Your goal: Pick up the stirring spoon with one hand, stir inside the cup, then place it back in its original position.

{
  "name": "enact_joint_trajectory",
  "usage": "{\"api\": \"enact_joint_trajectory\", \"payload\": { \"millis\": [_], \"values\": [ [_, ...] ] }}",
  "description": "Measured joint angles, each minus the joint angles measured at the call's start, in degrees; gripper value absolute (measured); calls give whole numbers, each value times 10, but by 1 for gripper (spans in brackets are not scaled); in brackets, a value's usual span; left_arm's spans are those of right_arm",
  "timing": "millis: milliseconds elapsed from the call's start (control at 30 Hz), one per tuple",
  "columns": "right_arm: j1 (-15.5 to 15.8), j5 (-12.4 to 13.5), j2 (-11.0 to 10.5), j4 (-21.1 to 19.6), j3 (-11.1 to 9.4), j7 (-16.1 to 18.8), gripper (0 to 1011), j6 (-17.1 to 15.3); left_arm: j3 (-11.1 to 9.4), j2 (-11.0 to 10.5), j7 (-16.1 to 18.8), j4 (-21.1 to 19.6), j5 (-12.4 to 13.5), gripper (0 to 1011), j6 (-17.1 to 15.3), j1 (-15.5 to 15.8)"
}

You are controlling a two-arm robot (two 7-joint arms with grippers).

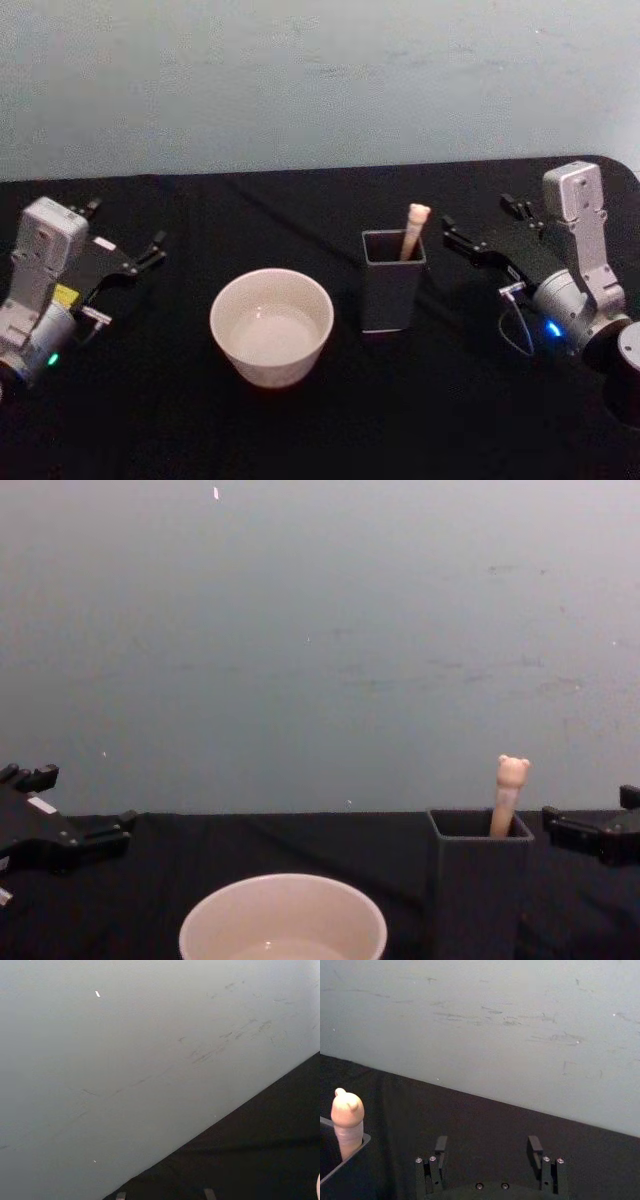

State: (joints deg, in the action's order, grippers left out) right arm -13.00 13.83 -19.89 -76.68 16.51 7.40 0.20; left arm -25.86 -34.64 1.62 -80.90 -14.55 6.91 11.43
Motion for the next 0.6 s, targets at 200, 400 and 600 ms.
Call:
{"api": "enact_joint_trajectory", "payload": {
  "millis": [200, 400, 600],
  "values": [
    [0, 0, 0, 0, 0, 0, 1000, 0, 0, 0, 0, 0, 0, 1001, 0, 0],
    [0, 0, 0, 0, 0, 0, 1000, 0, 0, 0, 0, 0, 0, 1001, 0, 0],
    [0, 0, 0, 0, 0, 0, 1000, 0, 0, 0, 0, 0, 0, 1001, 0, 0]
  ]
}}
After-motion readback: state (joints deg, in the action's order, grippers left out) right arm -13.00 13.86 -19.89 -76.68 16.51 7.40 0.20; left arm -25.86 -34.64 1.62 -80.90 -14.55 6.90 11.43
